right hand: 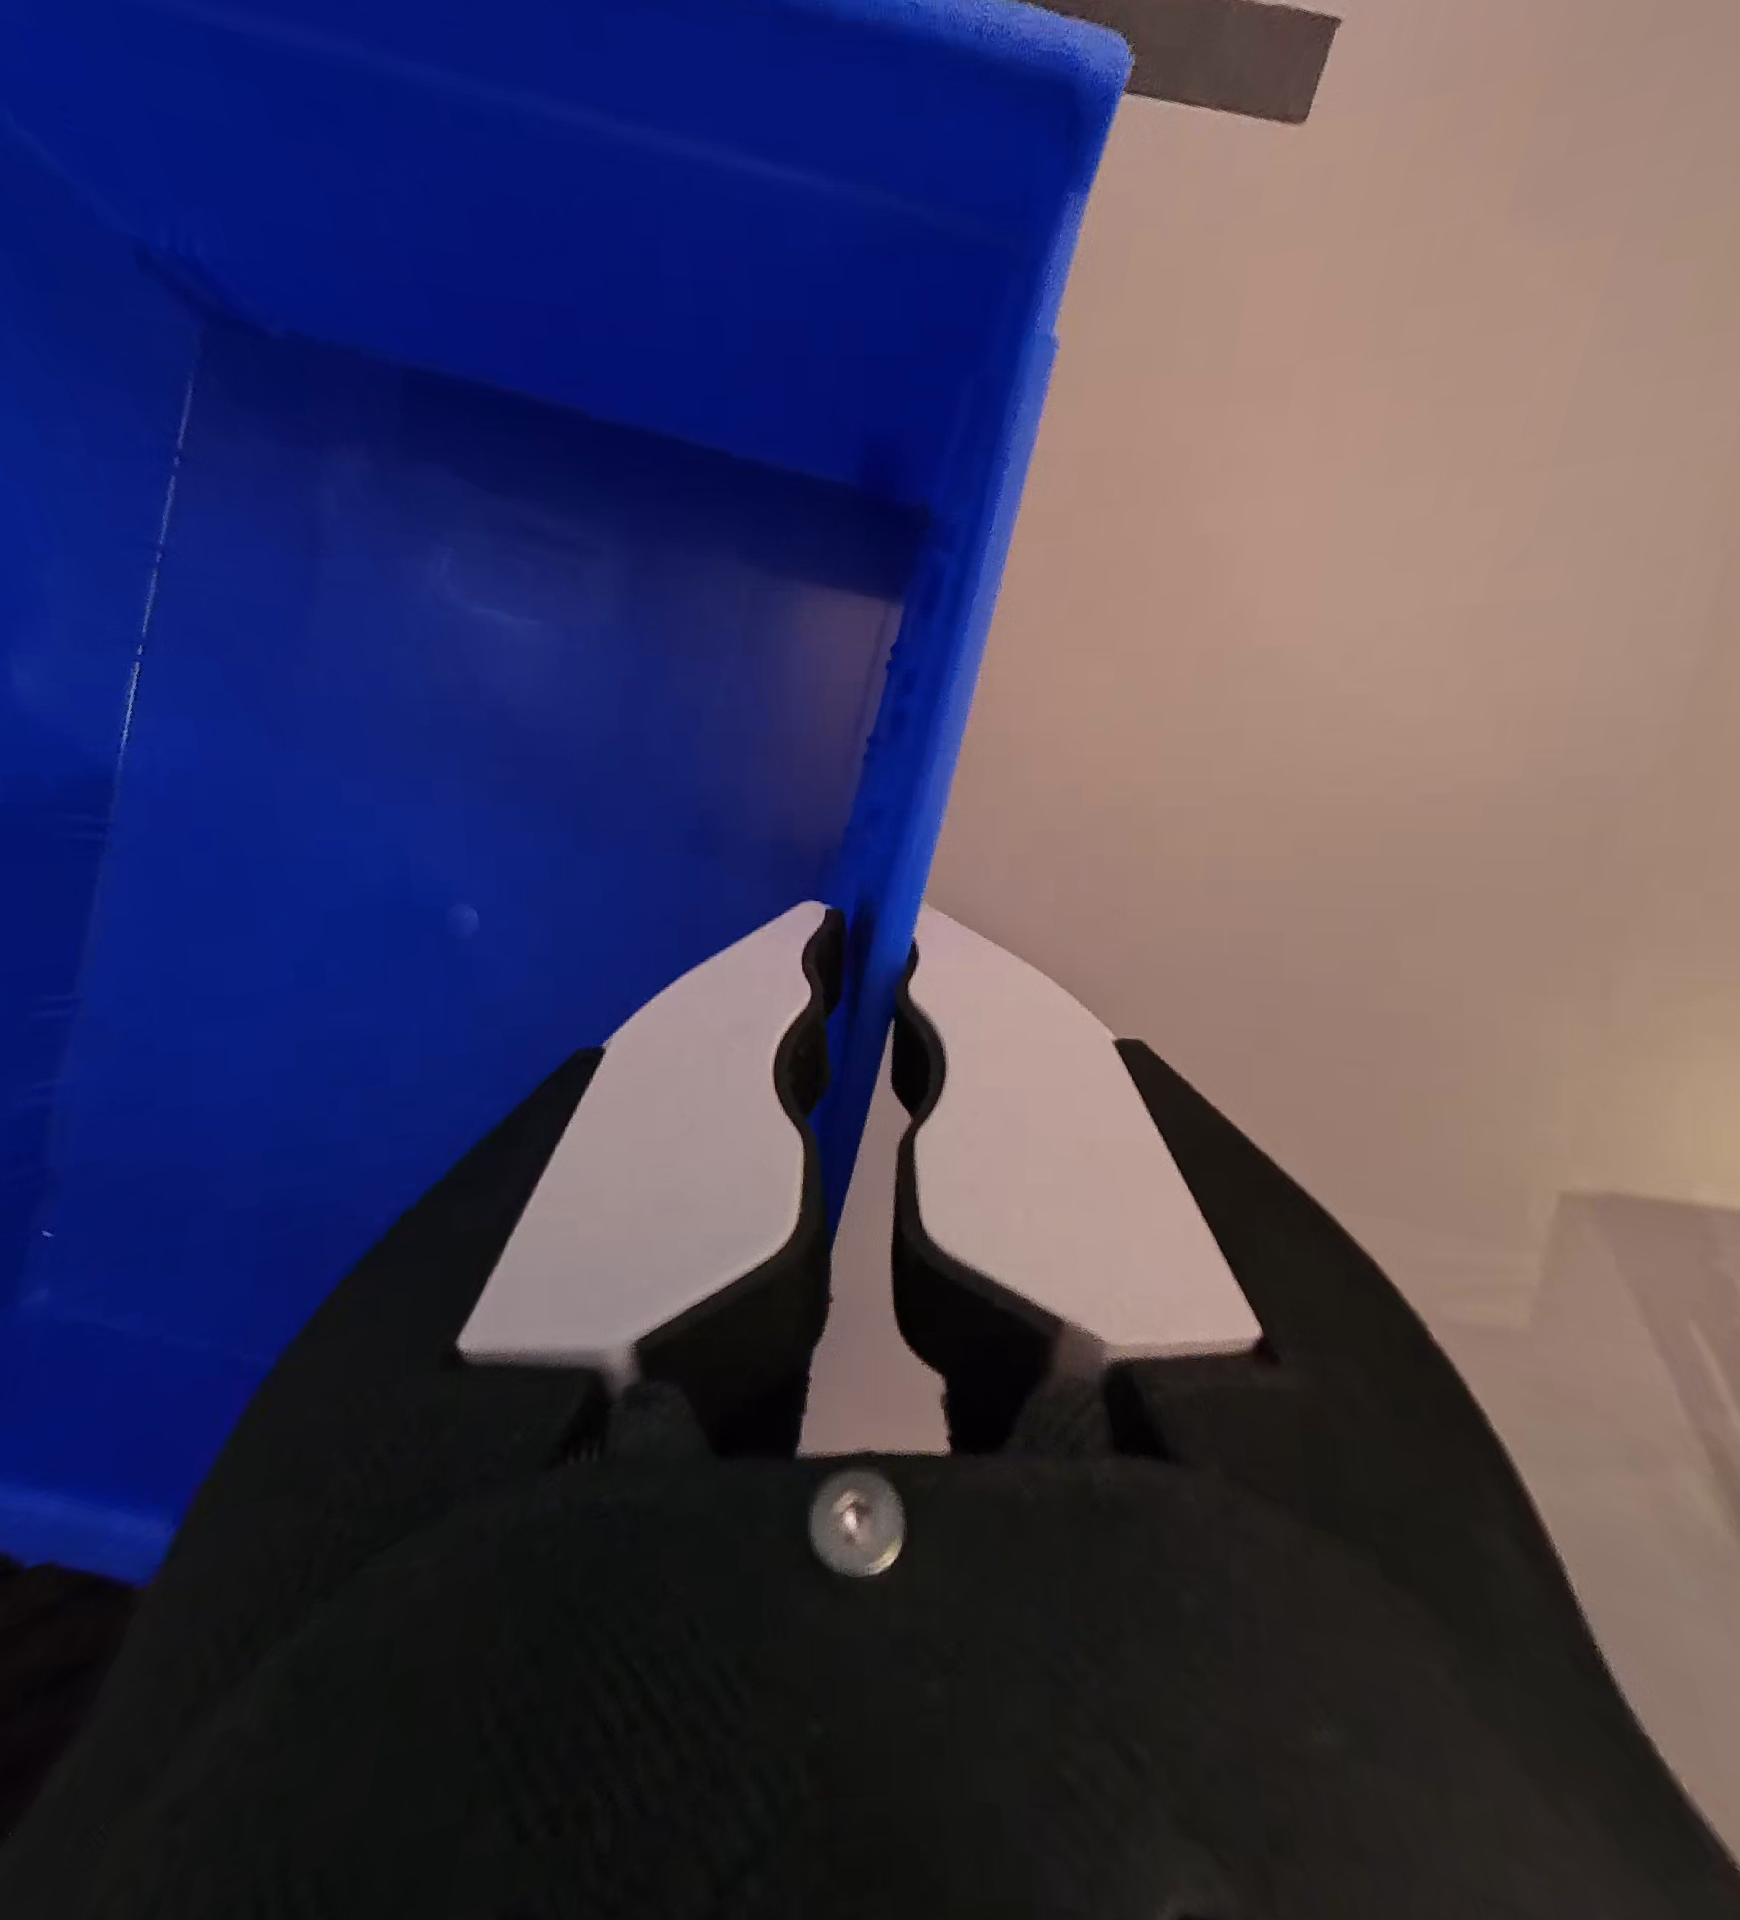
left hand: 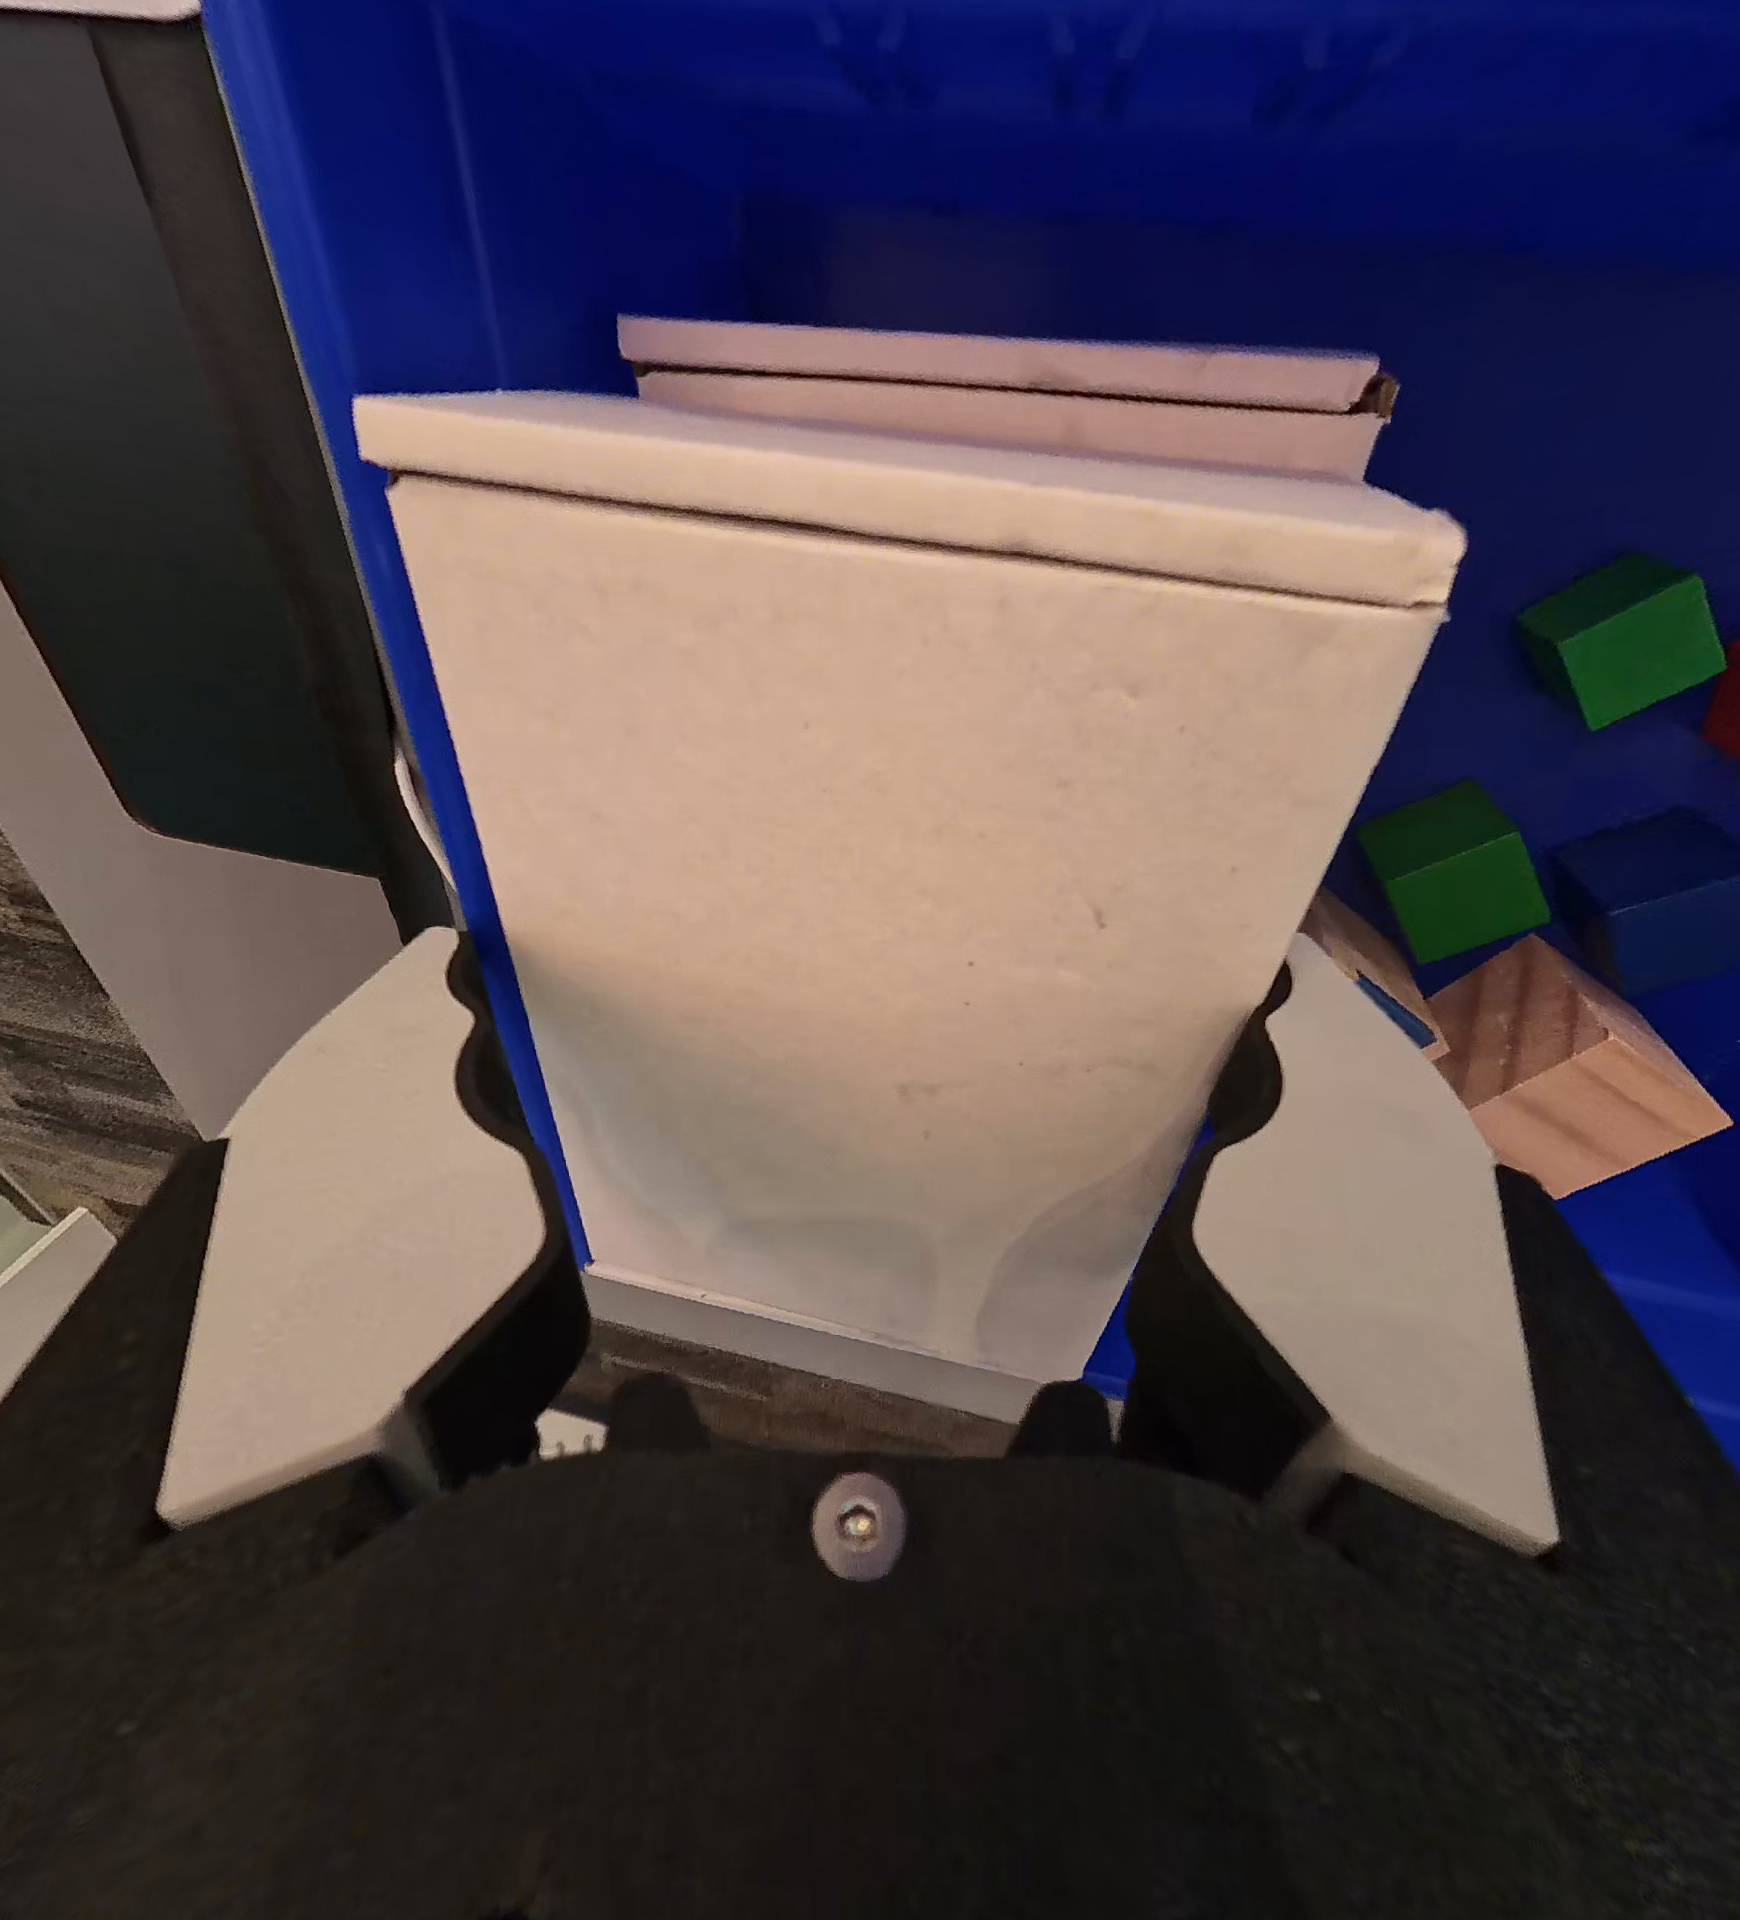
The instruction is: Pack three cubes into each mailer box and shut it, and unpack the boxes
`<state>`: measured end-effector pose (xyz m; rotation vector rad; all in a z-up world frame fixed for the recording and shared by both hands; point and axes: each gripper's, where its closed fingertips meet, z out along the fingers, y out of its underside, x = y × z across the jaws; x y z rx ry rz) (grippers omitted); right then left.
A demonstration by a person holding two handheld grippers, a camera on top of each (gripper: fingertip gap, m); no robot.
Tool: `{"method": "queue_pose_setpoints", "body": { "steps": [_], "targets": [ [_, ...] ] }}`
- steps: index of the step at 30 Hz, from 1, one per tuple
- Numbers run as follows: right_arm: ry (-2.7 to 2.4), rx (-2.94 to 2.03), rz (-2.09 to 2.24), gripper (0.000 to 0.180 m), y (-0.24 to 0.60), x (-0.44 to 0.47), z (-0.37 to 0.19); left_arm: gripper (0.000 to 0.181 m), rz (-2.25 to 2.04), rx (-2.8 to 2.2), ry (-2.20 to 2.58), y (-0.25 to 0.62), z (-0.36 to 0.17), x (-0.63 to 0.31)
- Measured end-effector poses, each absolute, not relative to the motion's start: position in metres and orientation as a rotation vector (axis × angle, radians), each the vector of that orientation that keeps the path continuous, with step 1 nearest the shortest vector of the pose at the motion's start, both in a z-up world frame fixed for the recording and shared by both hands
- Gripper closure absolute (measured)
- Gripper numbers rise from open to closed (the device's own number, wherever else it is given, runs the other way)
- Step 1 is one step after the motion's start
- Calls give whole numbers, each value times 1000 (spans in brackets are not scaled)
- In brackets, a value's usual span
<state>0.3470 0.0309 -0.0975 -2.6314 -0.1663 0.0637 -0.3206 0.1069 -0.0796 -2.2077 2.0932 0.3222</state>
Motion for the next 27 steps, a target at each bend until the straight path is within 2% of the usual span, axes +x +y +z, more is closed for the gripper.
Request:
{"method": "queue_pose_setpoints", "body": {
  "steps": [5, 8, 10, 20, 27],
  "targets": [
    [-228, -2606, 13, 168, 33, 348, -97, 43, 302, -2249, 2054, 106, -82, -323],
    [-250, -2631, -31, 157, 32, 351, -103, 38, 276, -2280, 2020, 106, -85, -324],
    [-249, -2649, -37, 155, 32, 351, -105, 36, 296, -2264, 2009, 107, -88, -324],
    [-232, -2618, -73, 153, 34, 354, -93, 55, 409, -2185, 1980, 104, -81, -325],
    [-230, -2622, -54, 152, 31, 354, -94, 54, 327, -2210, 1993, 88, -78, -319]
  ]
}}
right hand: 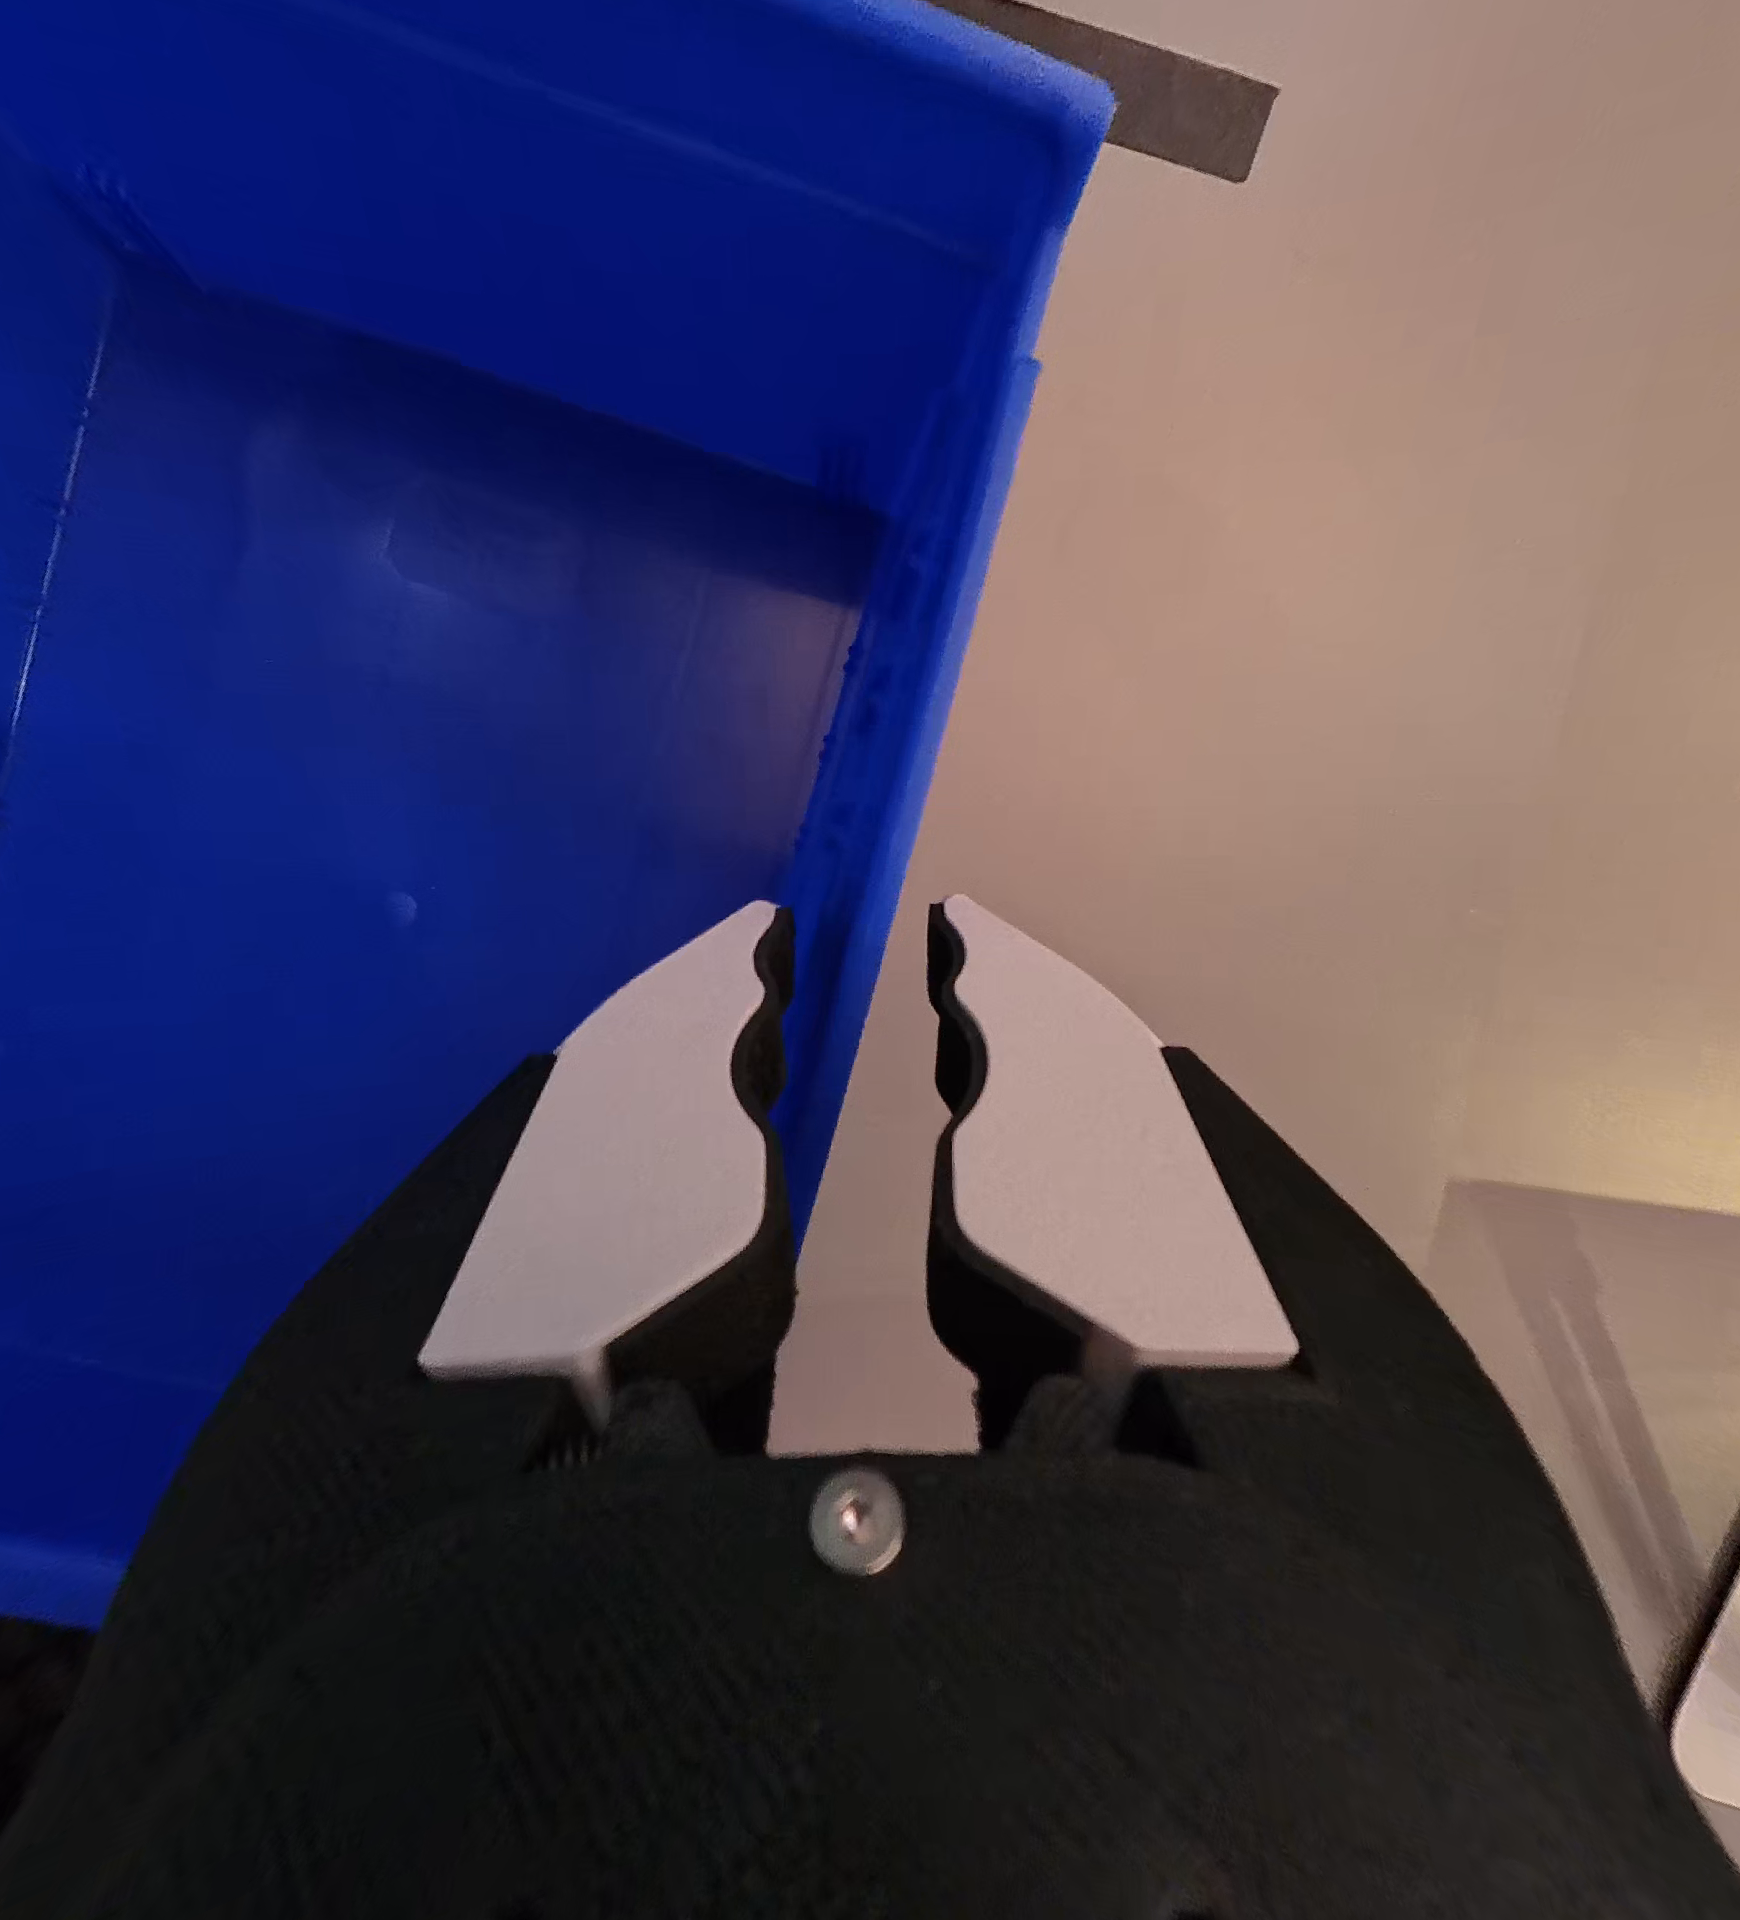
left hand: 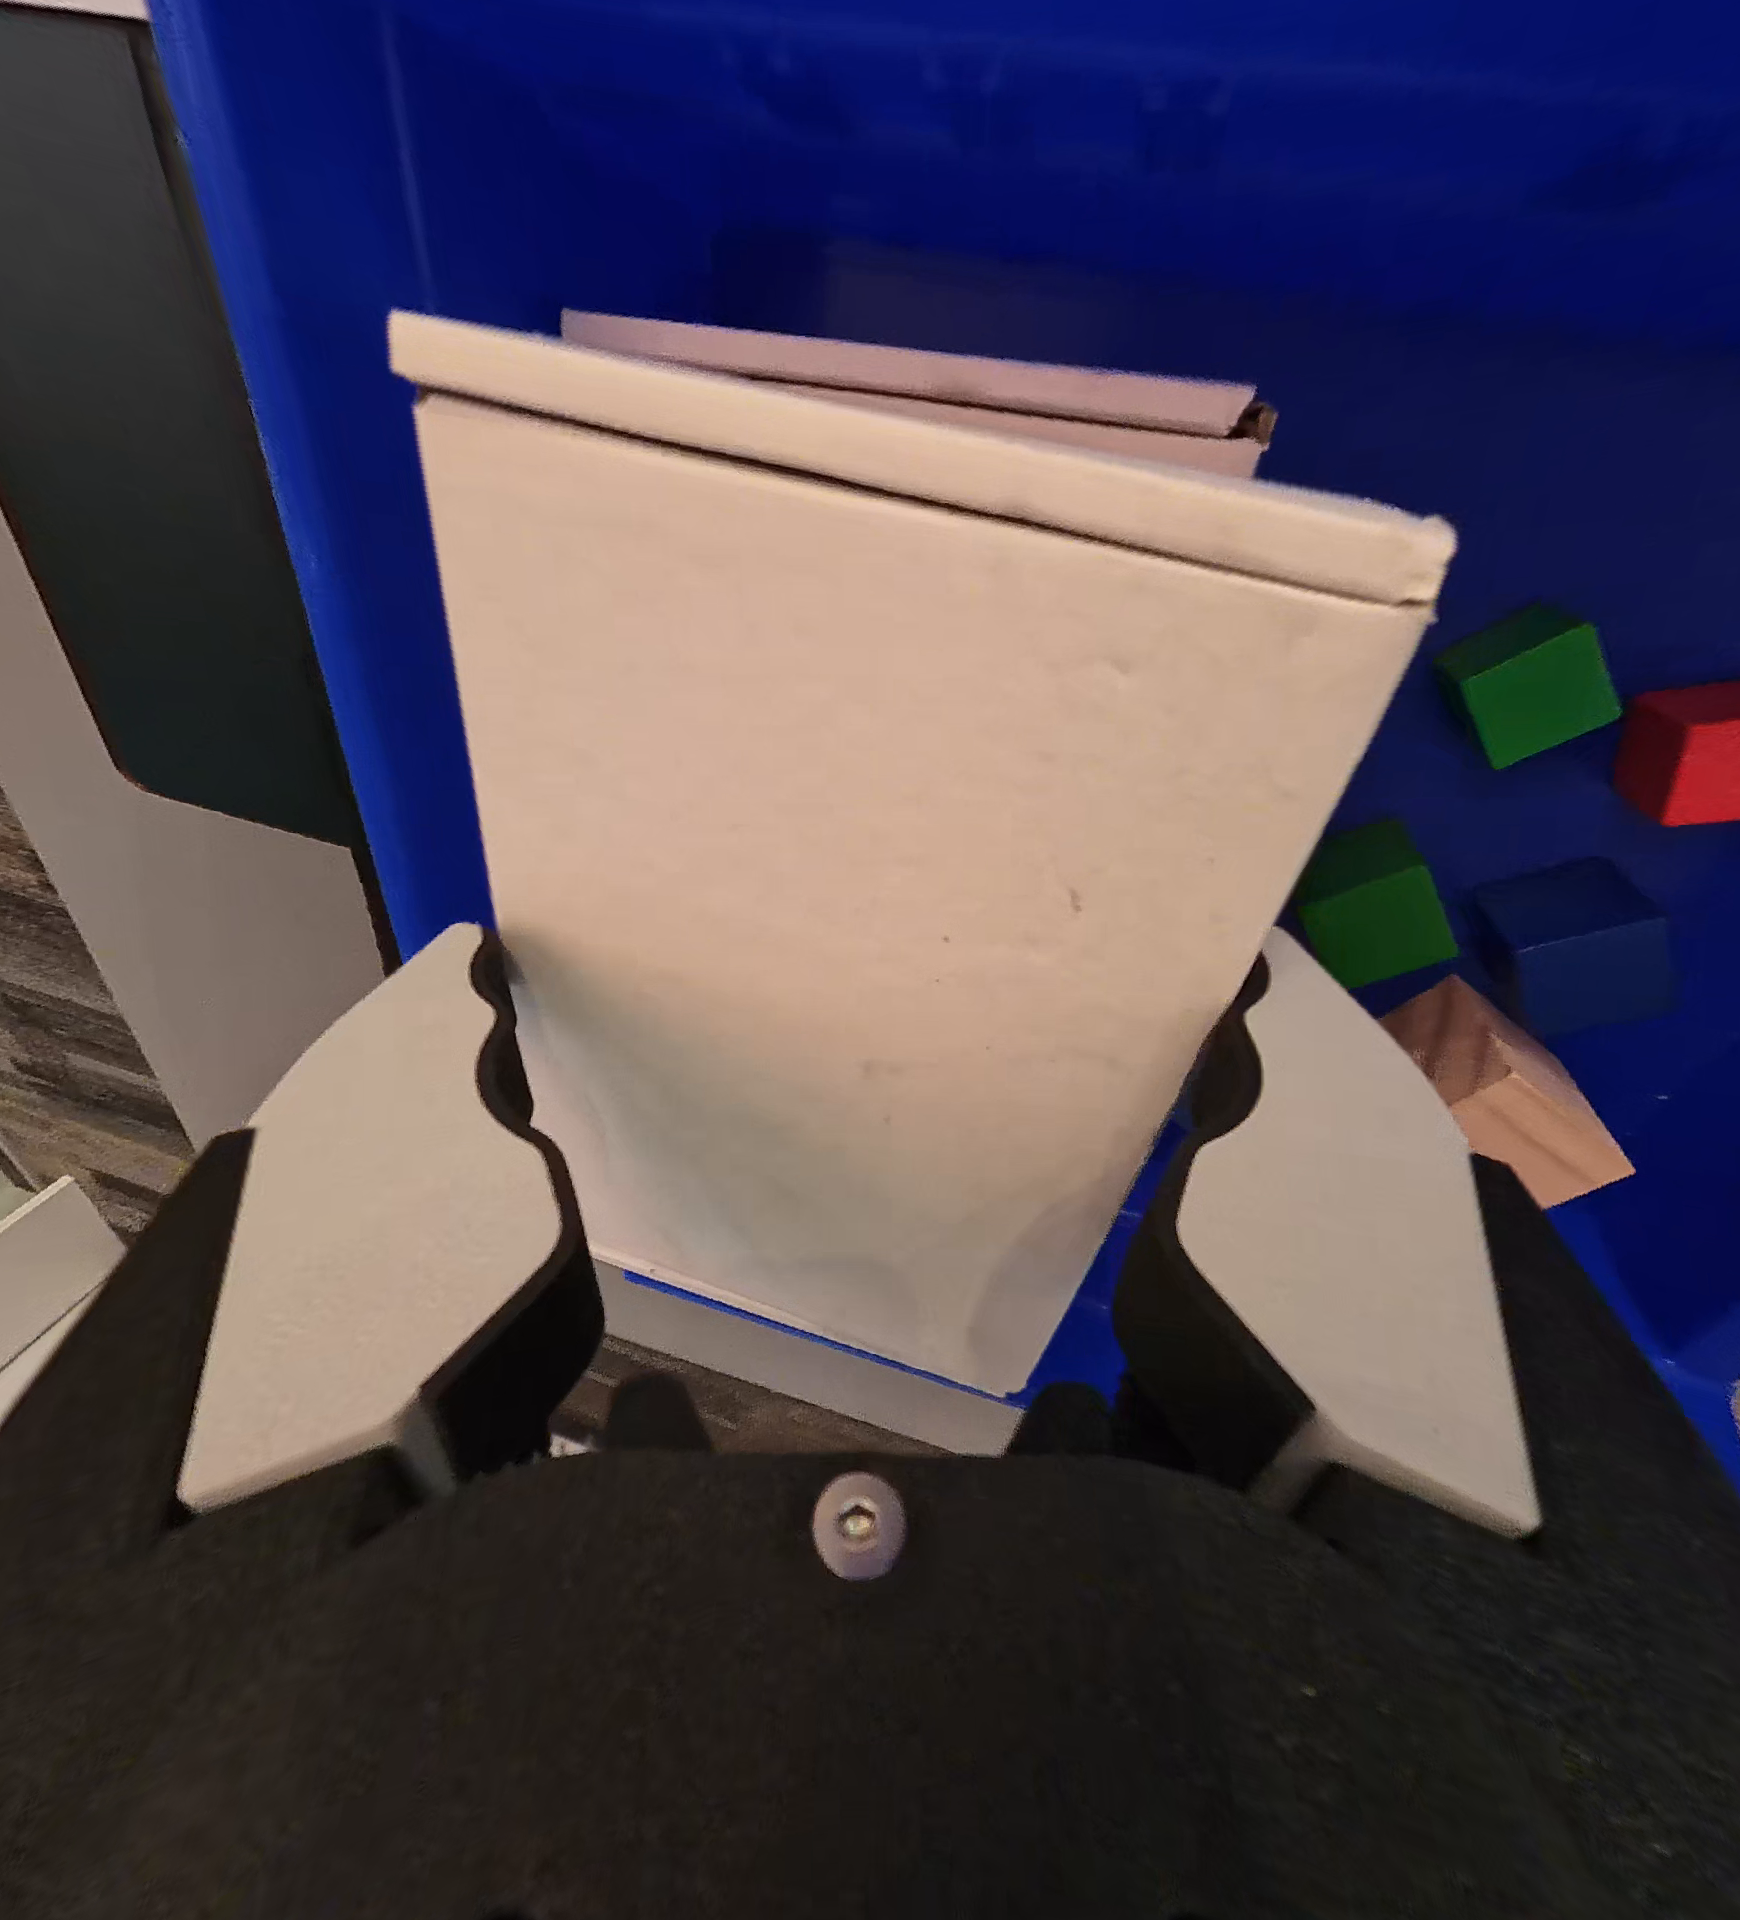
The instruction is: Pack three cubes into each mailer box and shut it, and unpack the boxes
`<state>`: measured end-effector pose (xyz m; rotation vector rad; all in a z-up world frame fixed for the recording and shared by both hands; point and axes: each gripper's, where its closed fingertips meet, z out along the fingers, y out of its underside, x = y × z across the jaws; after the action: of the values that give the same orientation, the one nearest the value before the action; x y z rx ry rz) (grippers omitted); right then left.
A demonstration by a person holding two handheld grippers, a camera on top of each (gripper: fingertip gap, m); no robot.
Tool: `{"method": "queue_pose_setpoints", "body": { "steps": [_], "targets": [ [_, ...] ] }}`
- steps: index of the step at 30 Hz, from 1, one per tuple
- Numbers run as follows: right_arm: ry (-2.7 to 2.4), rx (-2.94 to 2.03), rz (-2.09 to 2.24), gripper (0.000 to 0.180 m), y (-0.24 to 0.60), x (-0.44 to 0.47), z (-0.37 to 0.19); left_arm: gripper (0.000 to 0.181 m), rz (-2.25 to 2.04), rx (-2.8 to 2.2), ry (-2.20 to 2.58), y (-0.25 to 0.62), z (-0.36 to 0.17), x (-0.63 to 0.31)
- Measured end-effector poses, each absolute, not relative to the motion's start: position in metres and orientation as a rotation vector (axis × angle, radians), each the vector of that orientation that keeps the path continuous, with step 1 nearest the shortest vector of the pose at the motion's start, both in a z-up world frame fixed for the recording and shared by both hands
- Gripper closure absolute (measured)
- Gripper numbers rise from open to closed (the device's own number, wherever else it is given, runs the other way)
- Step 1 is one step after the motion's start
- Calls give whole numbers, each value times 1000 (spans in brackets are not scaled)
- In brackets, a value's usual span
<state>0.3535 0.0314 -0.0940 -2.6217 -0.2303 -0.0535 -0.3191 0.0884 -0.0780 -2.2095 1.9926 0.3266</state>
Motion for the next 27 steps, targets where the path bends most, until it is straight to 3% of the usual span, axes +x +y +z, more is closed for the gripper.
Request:
{"method": "queue_pose_setpoints", "body": {
  "steps": [8, 27],
  "targets": [
    [-238, -2620, -47, 153, 30, 352, -93, 41, 286, -2262, 2055, 91, -89, -321],
    [-296, -2641, -22, 153, 29, 343, -98, 40, 297, -2312, 1957, 92, -93, -324]
  ]
}}
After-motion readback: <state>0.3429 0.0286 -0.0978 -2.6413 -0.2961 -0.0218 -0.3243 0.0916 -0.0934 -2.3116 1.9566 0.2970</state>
